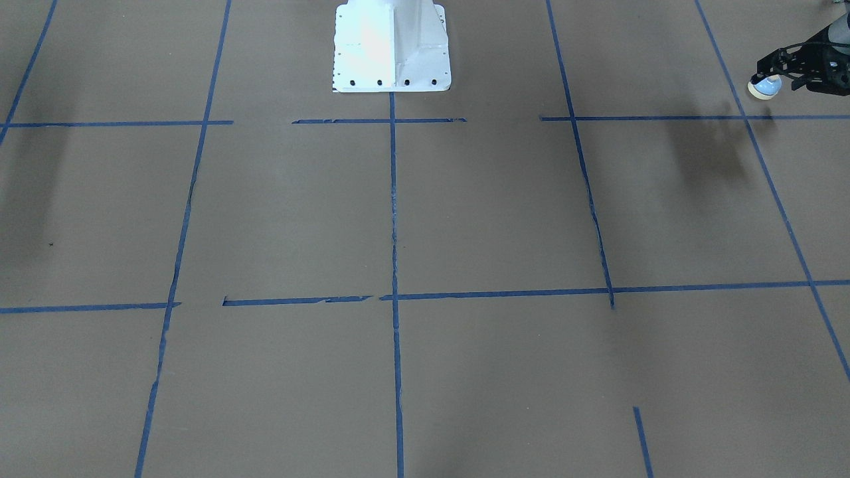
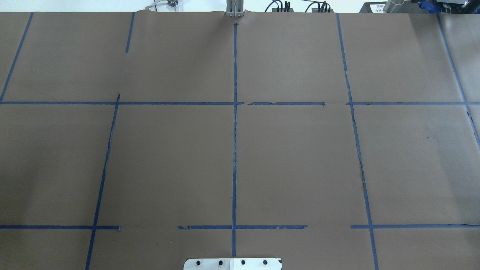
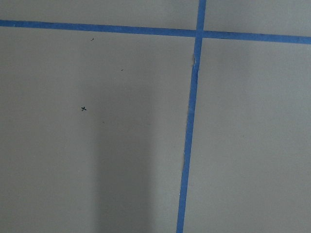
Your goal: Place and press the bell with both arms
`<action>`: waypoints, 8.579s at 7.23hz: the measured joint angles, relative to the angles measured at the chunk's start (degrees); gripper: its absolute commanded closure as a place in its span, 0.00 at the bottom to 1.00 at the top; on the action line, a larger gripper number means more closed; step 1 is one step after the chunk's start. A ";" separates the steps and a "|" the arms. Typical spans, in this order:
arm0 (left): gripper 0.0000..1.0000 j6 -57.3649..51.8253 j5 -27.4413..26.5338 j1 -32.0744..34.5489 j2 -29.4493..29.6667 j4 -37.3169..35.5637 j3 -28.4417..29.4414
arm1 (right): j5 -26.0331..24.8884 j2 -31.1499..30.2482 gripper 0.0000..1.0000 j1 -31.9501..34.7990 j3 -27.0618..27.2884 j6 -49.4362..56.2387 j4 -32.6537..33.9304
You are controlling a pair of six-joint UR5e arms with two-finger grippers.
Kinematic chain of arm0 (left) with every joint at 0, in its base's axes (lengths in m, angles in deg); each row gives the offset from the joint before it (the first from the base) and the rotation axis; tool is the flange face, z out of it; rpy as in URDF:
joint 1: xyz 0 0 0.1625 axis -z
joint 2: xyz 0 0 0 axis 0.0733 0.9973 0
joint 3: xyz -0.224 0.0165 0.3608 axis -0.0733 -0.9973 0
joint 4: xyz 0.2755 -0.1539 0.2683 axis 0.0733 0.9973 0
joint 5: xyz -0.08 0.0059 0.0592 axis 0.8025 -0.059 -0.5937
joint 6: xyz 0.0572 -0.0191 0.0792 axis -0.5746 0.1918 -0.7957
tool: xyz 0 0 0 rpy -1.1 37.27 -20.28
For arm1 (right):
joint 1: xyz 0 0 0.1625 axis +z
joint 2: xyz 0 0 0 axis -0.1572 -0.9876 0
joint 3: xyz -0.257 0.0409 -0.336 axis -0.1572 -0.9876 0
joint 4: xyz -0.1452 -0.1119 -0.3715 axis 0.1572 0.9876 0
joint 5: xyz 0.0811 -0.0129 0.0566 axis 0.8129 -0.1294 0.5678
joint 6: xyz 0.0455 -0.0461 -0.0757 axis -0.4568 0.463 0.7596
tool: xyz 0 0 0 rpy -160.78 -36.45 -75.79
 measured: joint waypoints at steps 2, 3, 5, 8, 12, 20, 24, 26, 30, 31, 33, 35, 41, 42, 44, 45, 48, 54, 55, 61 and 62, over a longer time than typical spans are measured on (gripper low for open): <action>0.00 0.55 -0.51 -1.60 0.23 0.10 0.98 | 0.00 0.00 0.00 -0.09 0.00 -0.03 0.00; 0.00 0.61 -0.60 -2.43 0.56 0.11 1.58 | 0.04 0.02 0.00 -0.19 0.00 -0.03 0.00; 0.00 0.59 -0.63 -4.00 1.38 0.11 3.11 | -0.06 0.20 0.00 -0.33 -0.06 -0.03 0.00; 0.00 0.42 -0.57 -4.80 2.09 0.11 4.65 | -0.03 0.26 0.00 -0.52 -0.13 -0.03 -0.02; 0.01 0.46 -0.58 -5.55 2.55 0.09 5.53 | -0.02 0.26 0.00 -0.58 -0.08 -0.03 -0.01; 0.94 11.61 0.15 -5.87 3.37 10.83 1.54 | -0.02 0.23 0.00 -0.53 0.07 -0.09 -0.09; 0.94 31.83 2.47 -6.26 15.47 9.62 -10.57 | 0.97 0.27 0.00 -0.66 0.01 -0.10 -0.05; 0.94 37.39 2.59 -6.48 27.85 1.66 -10.88 | 1.56 0.32 0.00 -0.69 -0.06 -0.04 -0.77; 0.94 39.23 -4.32 -11.84 59.56 -36.08 -8.67 | 1.92 0.27 0.00 -0.61 -2.08 -0.16 -5.61; 0.94 39.10 -5.67 -12.56 66.03 -41.15 -5.53 | 1.90 0.28 0.00 -0.60 -2.36 -0.21 -5.84; 0.93 38.61 -8.27 -14.32 80.19 -43.52 9.00 | 1.58 0.18 0.00 -0.60 -2.65 -0.32 -7.82; 0.91 37.28 -11.09 -17.10 91.77 -42.97 23.38 | 1.41 0.04 0.00 -0.60 -2.77 -0.73 -8.88; 0.71 39.95 -15.30 -21.30 98.41 -40.85 33.49 | 1.75 -0.12 0.00 -0.60 -3.46 -1.23 -9.04; 0.68 40.21 -15.38 -21.49 98.43 -40.85 34.00 | 1.82 -0.11 0.00 -0.60 -3.46 -1.25 -9.05; 0.62 41.36 -15.41 -21.81 98.45 -40.90 34.40 | 1.89 0.00 0.00 -0.60 -3.46 -1.24 -9.05; 0.45 41.97 -15.42 -21.84 98.44 -40.91 34.43 | 1.93 0.07 0.00 -0.60 -3.45 -1.22 -9.05; 0.00 42.27 -15.44 -21.91 98.20 -40.95 34.46 | 2.04 0.17 0.00 -0.60 -3.45 -1.22 -9.05; 0.00 42.48 -15.61 -19.11 97.99 -41.26 30.58 | 2.21 0.26 0.00 -0.60 -3.46 -1.19 -9.05; 0.00 42.53 -15.65 -17.05 97.10 -41.52 26.91 | 2.20 0.26 0.00 -0.60 -3.33 -1.29 -9.05; 0.00 28.18 -13.94 -5.07 69.32 -43.53 -4.44 | -1.14 2.72 0.00 -0.60 -2.82 -10.12 -9.23; 0.00 20.80 -11.58 -1.37 64.16 -44.32 -7.29 | -1.50 2.75 0.00 -0.60 -2.83 -10.25 -9.21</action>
